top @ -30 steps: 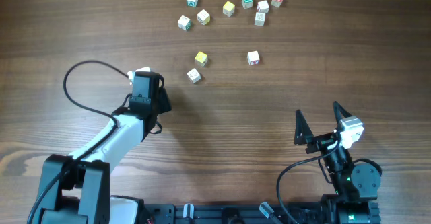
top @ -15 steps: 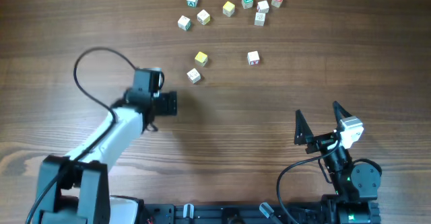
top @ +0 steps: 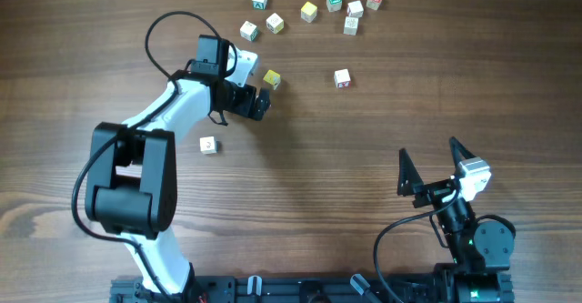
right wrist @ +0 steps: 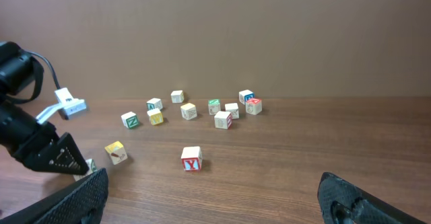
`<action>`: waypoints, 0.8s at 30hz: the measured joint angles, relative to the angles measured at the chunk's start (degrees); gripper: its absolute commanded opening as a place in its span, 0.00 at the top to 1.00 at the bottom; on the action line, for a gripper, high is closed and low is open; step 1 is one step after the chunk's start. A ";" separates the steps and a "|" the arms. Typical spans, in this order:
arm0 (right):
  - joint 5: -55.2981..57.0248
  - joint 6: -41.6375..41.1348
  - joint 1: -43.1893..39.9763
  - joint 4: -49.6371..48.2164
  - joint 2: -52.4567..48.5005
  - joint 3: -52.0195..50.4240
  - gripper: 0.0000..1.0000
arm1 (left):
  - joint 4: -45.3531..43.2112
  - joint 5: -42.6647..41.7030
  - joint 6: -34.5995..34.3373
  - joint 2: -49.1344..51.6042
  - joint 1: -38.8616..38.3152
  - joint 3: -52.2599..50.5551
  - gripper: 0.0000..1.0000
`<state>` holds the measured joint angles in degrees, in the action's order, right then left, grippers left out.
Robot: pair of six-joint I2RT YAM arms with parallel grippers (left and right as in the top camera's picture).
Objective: Form a tower
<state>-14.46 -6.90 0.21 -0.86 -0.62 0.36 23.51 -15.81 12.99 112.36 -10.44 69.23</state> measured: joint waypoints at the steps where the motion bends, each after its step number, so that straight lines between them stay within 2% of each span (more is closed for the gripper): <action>1: 0.00 0.00 0.00 -0.02 0.00 0.00 0.00 | -0.20 -0.24 1.18 0.31 0.00 0.00 0.07; 3: 0.00 0.00 0.00 0.00 0.00 0.00 0.00 | -1.55 -0.61 2.56 0.31 0.00 0.00 0.15; 5: 0.00 0.00 0.00 0.00 0.00 0.00 0.00 | -2.19 -0.61 3.41 0.31 0.00 0.00 0.31; 6: 0.00 0.00 0.00 0.00 0.00 0.00 0.00 | -2.38 -0.63 4.09 0.31 0.00 0.00 0.35; 8: 0.00 0.00 0.00 -0.02 0.00 0.00 0.00 | -2.49 -0.66 5.70 0.31 -0.11 0.00 0.36; 9: 0.00 0.00 0.00 -0.02 0.00 0.00 0.00 | -2.43 -0.63 6.27 0.31 -0.11 0.00 0.43; 10: 0.00 0.00 0.00 0.00 0.00 0.00 0.00 | -1.92 -0.66 6.67 0.31 -0.26 0.00 0.61; 11: 0.02 0.00 0.00 -0.02 0.00 0.00 0.00 | -1.49 -0.63 7.15 0.31 -0.39 0.00 0.74; 13: 0.00 0.00 0.00 0.00 0.00 0.00 0.00 | -1.25 -0.63 7.63 0.31 -0.98 0.00 0.86; 16: 0.00 0.00 0.00 -0.02 0.00 0.00 0.00 | -1.49 -0.87 7.34 0.31 -1.31 0.04 0.87; 17: 0.00 0.02 0.00 -0.02 0.00 0.00 0.00 | -1.55 -0.83 6.34 0.26 -1.31 0.04 0.83; 19: 0.02 0.00 0.00 -0.02 -0.02 0.00 0.00 | 2.10 -0.66 2.73 -1.49 -1.31 0.28 0.84; 21: 0.00 0.00 0.00 -0.02 -0.02 0.00 0.00 | 8.11 0.74 -1.79 -7.28 -1.31 1.88 0.82; 24: 0.00 0.02 0.00 -0.04 -0.07 0.00 0.00 | 17.27 6.64 -8.50 -24.15 -1.31 7.28 0.82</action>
<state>-14.46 -6.87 0.21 -0.91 -0.69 0.36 40.77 -9.17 4.49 88.20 -11.75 76.51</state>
